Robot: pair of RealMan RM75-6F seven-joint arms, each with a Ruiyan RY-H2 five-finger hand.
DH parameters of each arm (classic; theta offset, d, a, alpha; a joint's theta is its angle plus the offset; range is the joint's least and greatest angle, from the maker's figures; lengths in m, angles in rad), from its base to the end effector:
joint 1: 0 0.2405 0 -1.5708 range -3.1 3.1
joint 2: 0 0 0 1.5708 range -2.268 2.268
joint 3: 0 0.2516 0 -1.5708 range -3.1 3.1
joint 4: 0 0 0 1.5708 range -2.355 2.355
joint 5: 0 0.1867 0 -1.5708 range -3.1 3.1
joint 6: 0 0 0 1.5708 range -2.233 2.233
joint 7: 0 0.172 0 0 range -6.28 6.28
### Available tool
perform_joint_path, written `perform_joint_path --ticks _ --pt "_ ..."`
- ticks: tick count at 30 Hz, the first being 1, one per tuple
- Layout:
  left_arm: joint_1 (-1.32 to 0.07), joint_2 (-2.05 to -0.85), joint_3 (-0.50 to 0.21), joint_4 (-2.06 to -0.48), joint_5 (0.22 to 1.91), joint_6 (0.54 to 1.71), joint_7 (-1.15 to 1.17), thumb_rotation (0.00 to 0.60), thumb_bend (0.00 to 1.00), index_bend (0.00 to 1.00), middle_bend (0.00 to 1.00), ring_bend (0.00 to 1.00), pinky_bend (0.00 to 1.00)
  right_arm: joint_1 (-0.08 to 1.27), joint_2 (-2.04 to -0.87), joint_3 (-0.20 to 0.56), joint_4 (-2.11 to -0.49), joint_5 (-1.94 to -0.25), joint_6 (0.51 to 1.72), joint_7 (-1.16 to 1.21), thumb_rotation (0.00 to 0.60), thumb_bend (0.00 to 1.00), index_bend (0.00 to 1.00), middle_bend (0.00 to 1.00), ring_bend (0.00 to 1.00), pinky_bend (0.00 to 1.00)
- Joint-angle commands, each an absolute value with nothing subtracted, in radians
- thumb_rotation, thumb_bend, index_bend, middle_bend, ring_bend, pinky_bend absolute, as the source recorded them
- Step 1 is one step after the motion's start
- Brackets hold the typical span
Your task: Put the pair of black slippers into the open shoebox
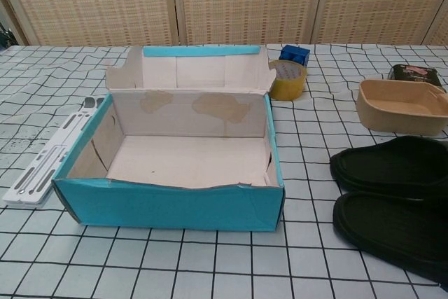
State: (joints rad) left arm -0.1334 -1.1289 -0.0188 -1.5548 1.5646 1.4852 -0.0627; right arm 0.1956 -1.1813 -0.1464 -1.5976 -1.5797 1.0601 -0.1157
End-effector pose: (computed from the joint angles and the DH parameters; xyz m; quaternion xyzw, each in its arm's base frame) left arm -0.2899 0.2156 0.1709 -0.6241 -0.3728 -0.4081 0.5522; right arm -0.3072 -0.1720 0.0648 0.7616 -0.4542 0.2098 0.4119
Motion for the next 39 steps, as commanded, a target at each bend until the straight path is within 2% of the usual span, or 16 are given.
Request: perform_joint_path --ticks 1,3,12,14,18,22,23,29,39 --pt "-0.132 -1.127 -0.021 -1.554 1.563 1.487 -0.069 0.600 0.53 0.25 0.19 0.20 0.40 0.213 -1.190 -0.143 -1.612 -1.563 1.034 -0.150 0.600 0.03 0.00 0.09 0.00 0.07" --pt "-0.132 -1.125 -0.021 -1.554 1.564 1.488 -0.073 0.600 0.53 0.25 0.19 0.20 0.40 0.218 -1.196 -0.141 -1.616 -1.555 1.026 -0.170 0.600 0.03 0.00 0.09 0.00 0.03" --pt "-0.131 -1.120 -0.017 -1.555 1.575 1.492 -0.092 0.600 0.53 0.25 0.19 0.20 0.40 0.220 -1.238 -0.129 -1.608 -1.480 1.003 -0.274 0.600 0.03 0.01 0.10 0.00 0.06" --pt "-0.131 -1.119 -0.017 -1.554 1.574 1.492 -0.094 0.600 0.53 0.25 0.19 0.20 0.40 0.210 -1.260 -0.120 -1.594 -1.478 1.034 -0.287 0.600 0.03 0.09 0.15 0.04 0.15" --pt "-0.130 -1.119 -0.018 -1.554 1.573 1.492 -0.096 0.600 0.53 0.25 0.19 0.20 0.40 0.181 -1.305 -0.108 -1.555 -1.520 1.131 -0.263 0.600 0.03 0.40 0.40 0.30 0.38" --pt "-0.131 -1.118 -0.016 -1.554 1.576 1.491 -0.094 0.600 0.53 0.25 0.19 0.20 0.40 0.160 -1.337 -0.105 -1.501 -1.583 1.222 -0.216 0.600 0.09 0.60 0.54 0.46 0.50" --pt "-0.131 -1.118 -0.016 -1.555 1.576 1.490 -0.095 0.600 0.53 0.25 0.19 0.20 0.40 0.157 -1.341 -0.105 -1.492 -1.592 1.237 -0.209 0.600 0.10 0.62 0.55 0.48 0.51" --pt "-0.131 -1.118 -0.016 -1.556 1.575 1.490 -0.093 0.600 0.53 0.25 0.19 0.20 0.40 0.141 -1.328 -0.110 -1.493 -1.636 1.304 -0.188 0.600 0.13 0.65 0.57 0.50 0.53" --pt "-0.132 -1.117 -0.016 -1.557 1.573 1.486 -0.095 0.600 0.53 0.25 0.19 0.20 0.40 0.114 -1.236 -0.098 -1.608 -1.691 1.421 -0.224 0.600 0.13 0.67 0.59 0.52 0.55"
